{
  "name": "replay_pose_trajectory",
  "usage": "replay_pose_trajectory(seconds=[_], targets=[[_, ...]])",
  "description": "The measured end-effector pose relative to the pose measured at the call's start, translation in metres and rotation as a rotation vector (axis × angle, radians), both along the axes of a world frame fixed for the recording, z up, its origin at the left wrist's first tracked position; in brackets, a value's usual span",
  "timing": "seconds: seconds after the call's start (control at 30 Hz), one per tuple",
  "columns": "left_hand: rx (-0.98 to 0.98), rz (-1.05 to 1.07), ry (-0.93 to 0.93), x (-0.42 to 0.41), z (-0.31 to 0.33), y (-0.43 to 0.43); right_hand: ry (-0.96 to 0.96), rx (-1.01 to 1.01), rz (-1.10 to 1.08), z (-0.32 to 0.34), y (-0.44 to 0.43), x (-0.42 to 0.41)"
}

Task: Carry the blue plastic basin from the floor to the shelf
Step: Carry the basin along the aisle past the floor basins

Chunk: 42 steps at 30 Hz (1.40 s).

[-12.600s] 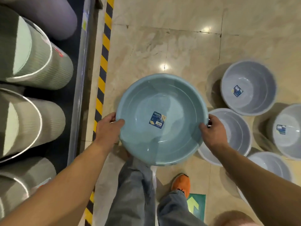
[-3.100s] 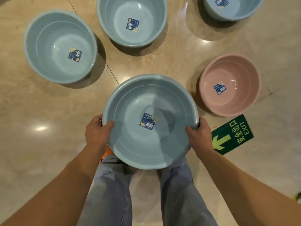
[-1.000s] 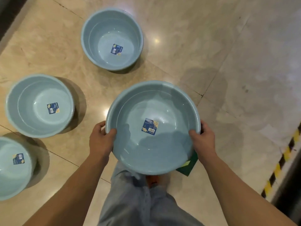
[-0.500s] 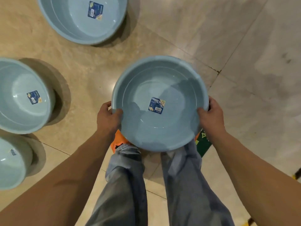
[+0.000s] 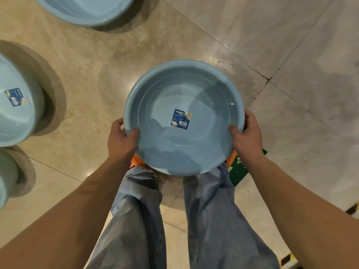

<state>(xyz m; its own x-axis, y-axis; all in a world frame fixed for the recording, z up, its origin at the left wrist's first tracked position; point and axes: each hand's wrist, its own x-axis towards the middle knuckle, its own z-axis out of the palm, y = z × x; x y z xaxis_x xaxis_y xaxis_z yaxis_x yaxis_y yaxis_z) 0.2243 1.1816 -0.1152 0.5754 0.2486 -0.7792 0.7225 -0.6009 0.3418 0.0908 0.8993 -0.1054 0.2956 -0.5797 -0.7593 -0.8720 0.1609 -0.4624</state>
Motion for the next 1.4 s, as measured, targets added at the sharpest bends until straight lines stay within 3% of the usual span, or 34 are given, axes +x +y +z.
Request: replay_pose_trajectory(seconds=[0.3,0.63,0.93,1.4], targets=[[-0.058,0.03,0.045,0.018,0.01,-0.011,0.03,0.034,0.008,0.008,-0.005,0.013],[-0.061,0.011,-0.042,0.073,0.112,-0.042,-0.09,0.051,-0.057,0.105,-0.026,0.05],[-0.14,0.112,-0.148,0.173,0.181,-0.079,-0.193,-0.044,-0.003,0.185,-0.066,0.164],[-0.137,0.121,-0.161,0.365,0.165,-0.034,-0.2,-0.043,0.073,0.17,-0.033,0.378]])
